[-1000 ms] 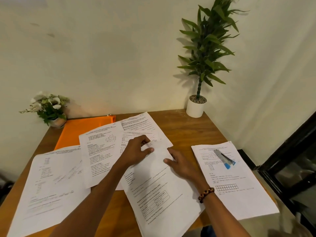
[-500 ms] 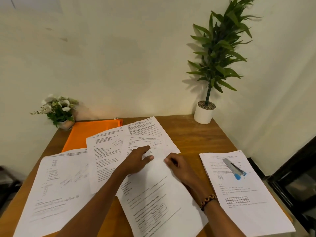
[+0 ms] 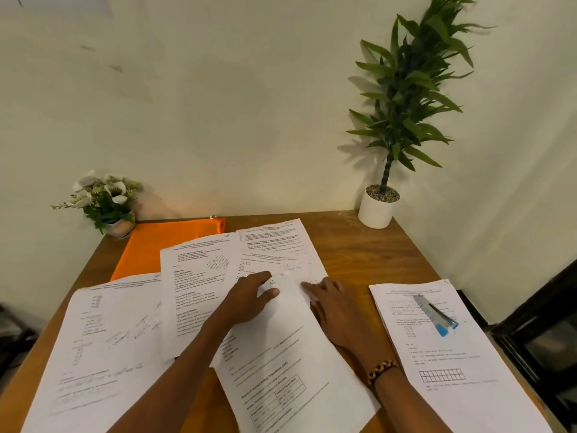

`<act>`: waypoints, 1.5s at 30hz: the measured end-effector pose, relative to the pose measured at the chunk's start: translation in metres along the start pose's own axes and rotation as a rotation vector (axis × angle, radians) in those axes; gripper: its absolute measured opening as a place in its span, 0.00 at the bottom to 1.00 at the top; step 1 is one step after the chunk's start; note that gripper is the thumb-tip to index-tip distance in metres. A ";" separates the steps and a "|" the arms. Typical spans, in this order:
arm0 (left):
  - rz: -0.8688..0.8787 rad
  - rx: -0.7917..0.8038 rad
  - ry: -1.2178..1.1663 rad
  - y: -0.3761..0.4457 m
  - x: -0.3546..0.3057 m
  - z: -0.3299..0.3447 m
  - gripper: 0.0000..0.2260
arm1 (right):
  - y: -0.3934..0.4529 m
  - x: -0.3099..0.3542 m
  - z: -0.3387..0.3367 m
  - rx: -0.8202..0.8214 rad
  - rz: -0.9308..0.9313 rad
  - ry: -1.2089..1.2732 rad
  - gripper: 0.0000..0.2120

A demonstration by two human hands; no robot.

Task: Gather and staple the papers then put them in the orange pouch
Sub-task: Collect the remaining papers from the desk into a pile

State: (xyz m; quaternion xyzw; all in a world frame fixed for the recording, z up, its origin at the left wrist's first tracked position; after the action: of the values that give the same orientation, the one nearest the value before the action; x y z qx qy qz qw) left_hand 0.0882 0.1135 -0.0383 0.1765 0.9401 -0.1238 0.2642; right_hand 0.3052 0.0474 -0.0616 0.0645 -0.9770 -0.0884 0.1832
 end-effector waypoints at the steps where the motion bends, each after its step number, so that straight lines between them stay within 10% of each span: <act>1: 0.010 0.002 0.011 0.002 -0.002 -0.001 0.27 | -0.002 0.001 0.001 -0.001 -0.015 -0.019 0.21; 19: 0.232 0.118 0.010 0.019 -0.020 0.017 0.18 | -0.051 0.000 -0.016 -0.018 -0.004 0.557 0.11; 27: 0.321 0.057 -0.085 0.016 -0.012 0.024 0.15 | -0.019 -0.012 -0.024 -0.052 -0.020 0.283 0.13; 45: 0.416 0.238 -0.484 0.001 -0.002 0.024 0.12 | -0.072 -0.002 -0.015 -0.095 0.097 0.582 0.09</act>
State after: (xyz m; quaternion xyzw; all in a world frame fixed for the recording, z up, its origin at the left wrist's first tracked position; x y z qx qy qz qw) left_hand 0.1008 0.1061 -0.0573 0.3594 0.7729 -0.2144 0.4770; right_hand 0.3195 -0.0248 -0.0628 0.0318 -0.8801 -0.1030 0.4624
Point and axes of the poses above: each hand's wrist, its own y-axis towards the middle knuckle, its own z-axis out of the palm, x = y × z, the point moved 4 cm from there along y, towards the middle knuckle, and after that the axes turned 7 degrees about y, right-handed, at the moved point
